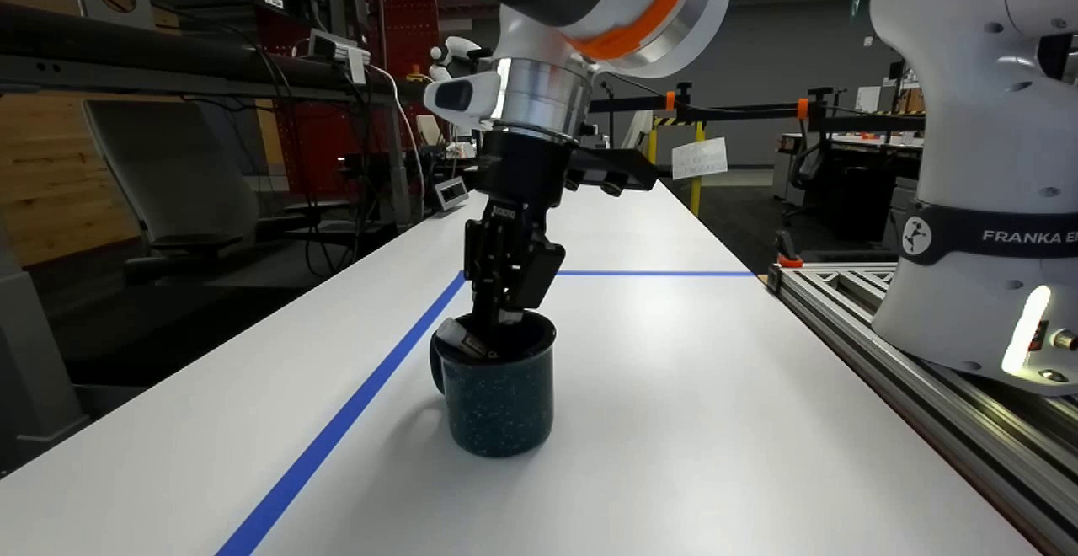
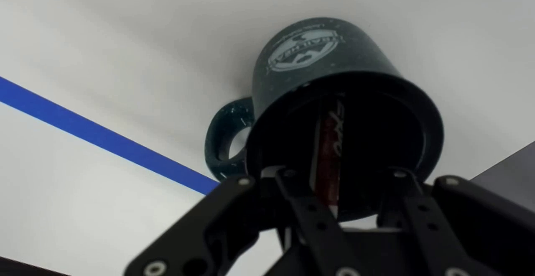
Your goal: Remove the marker from the cup and put it on the table
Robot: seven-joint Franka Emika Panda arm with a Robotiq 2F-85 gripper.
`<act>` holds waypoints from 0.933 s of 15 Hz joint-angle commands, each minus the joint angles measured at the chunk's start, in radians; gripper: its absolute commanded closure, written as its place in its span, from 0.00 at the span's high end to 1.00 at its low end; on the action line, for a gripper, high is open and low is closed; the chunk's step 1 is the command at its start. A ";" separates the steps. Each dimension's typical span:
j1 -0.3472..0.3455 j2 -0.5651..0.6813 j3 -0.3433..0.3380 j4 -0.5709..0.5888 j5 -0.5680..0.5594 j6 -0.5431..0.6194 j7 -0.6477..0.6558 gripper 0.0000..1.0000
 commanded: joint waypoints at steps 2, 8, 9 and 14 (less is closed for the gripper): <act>-0.018 0.058 0.029 0.060 0.114 -0.003 -0.107 0.36; -0.023 0.110 0.054 0.098 0.197 -0.011 -0.173 0.21; -0.023 0.116 0.057 0.104 0.206 -0.012 -0.178 0.13; 0.001 0.060 0.035 0.067 0.125 -0.016 -0.087 0.05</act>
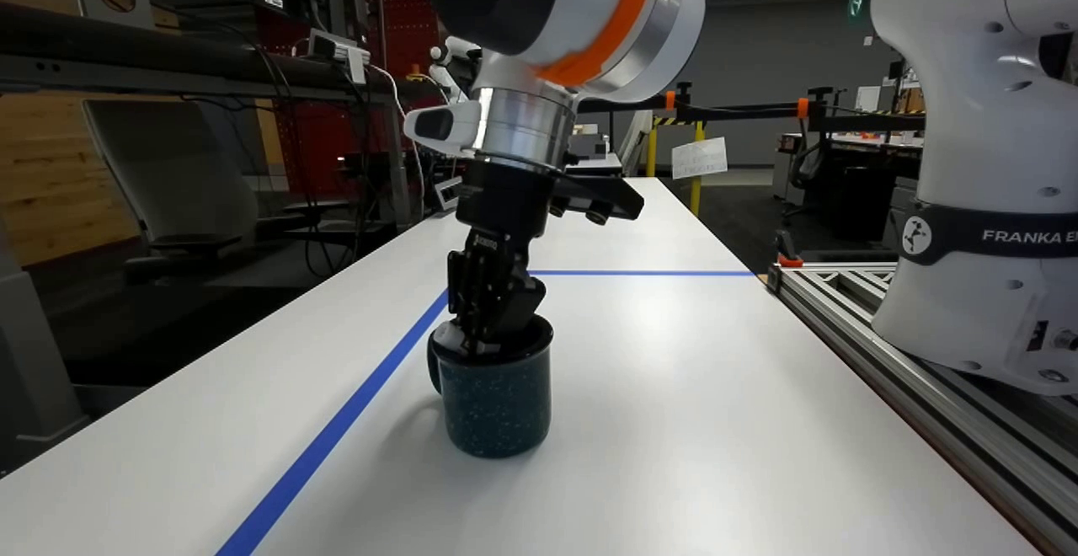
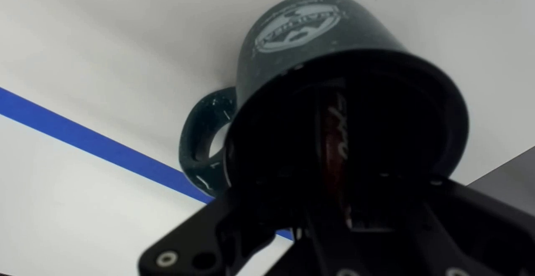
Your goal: Remove the marker from the cup and put it on the table
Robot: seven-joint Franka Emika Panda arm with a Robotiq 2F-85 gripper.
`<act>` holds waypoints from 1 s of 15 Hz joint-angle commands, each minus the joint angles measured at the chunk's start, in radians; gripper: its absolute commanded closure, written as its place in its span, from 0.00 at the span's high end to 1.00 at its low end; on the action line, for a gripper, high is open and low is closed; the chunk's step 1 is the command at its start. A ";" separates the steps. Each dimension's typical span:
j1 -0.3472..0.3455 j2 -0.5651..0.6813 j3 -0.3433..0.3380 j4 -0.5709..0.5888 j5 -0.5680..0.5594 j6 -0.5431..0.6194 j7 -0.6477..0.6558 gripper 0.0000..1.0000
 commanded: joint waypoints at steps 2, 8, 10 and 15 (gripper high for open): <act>0.022 -0.090 -0.032 -0.051 -0.103 -0.024 0.116 0.05; -0.025 -0.320 -0.061 -0.141 -0.394 -0.130 0.383 0.05; -0.052 -0.392 -0.074 -0.159 -0.501 -0.142 0.475 0.05; -0.322 -0.479 0.010 -0.209 -0.854 -0.217 0.746 0.05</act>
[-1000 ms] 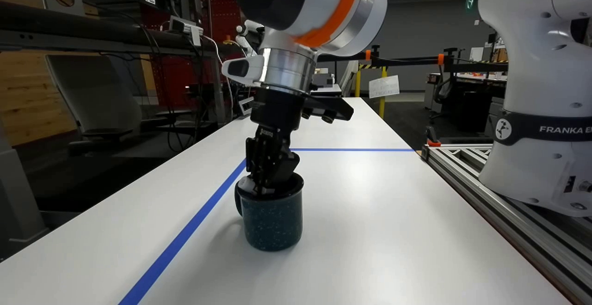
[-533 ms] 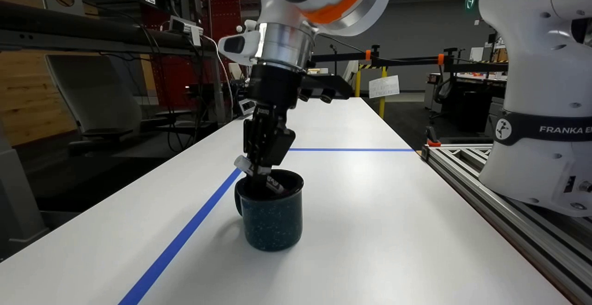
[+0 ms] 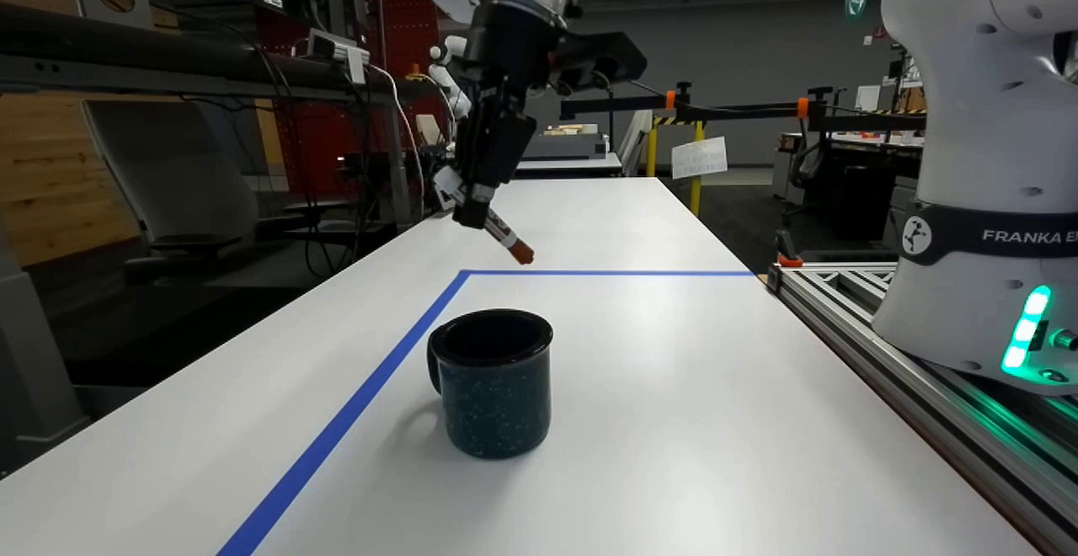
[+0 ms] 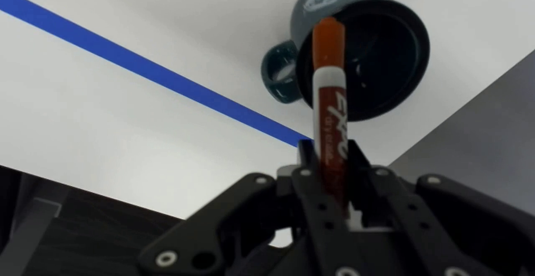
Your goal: Remove the marker from the cup and put it on the table
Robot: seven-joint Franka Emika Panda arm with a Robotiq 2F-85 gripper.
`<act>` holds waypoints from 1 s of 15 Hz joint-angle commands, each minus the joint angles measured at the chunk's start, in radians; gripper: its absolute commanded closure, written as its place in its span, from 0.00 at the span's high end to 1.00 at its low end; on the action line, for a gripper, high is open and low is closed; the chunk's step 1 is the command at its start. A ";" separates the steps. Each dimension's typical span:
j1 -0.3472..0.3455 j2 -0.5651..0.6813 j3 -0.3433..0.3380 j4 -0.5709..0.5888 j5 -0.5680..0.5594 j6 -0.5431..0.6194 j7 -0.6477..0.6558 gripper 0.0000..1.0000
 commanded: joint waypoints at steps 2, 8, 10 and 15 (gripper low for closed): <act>-0.151 -0.081 -0.022 -0.072 -0.204 -0.116 0.158 0.05; -0.177 0.072 -0.116 -0.056 -0.103 -0.117 0.062 0.05; -0.191 0.129 -0.108 -0.057 -0.083 -0.082 0.042 0.05; -0.170 0.260 -0.099 -0.055 -0.079 -0.004 0.027 0.05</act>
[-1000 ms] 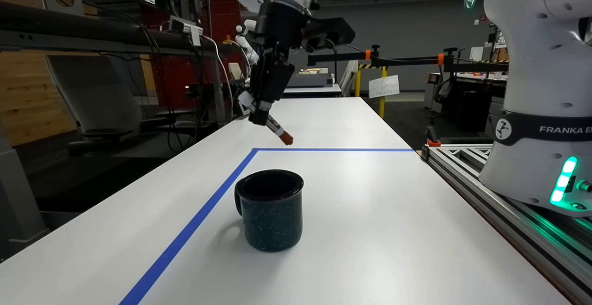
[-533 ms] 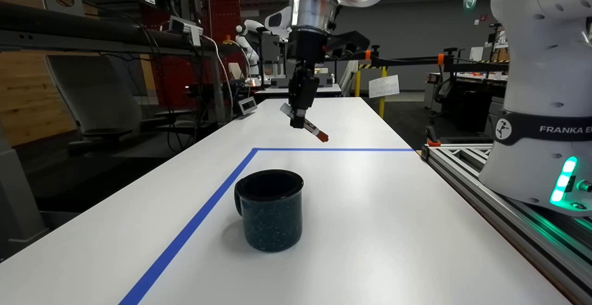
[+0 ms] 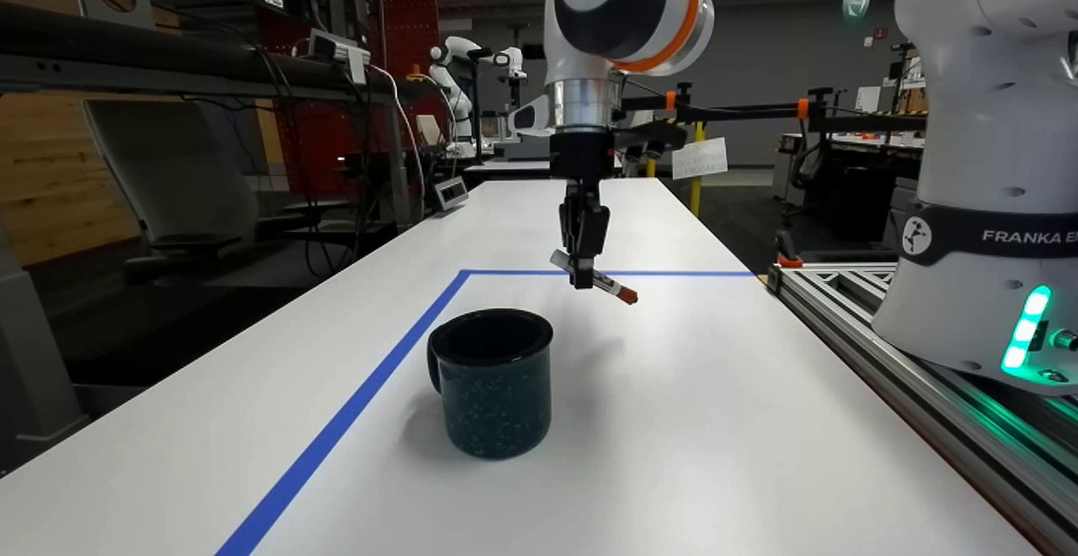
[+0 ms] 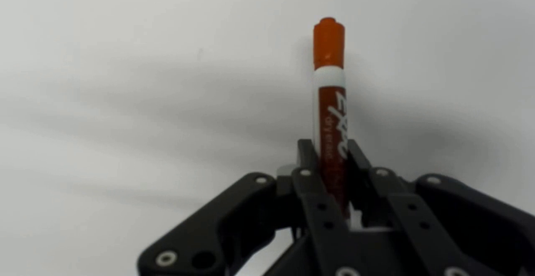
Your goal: Remove the marker from the cup and put it on the table
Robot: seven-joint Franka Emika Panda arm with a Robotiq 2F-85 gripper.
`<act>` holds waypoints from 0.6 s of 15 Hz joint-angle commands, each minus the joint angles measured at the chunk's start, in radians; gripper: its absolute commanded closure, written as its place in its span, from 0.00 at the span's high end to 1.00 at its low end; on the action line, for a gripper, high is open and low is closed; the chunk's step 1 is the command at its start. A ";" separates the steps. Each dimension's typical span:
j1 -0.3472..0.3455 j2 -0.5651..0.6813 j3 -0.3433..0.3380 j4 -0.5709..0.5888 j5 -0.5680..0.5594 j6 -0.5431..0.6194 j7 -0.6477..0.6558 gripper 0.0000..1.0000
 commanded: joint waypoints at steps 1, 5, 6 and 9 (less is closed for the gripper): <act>0.012 0.100 0.016 0.003 -0.001 0.084 -0.011 0.05; 0.018 0.193 0.054 0.013 0.014 0.173 -0.029 0.05; 0.018 0.209 0.063 0.014 0.010 0.191 -0.031 0.05; 0.018 0.241 0.101 0.020 0.006 0.242 -0.035 0.47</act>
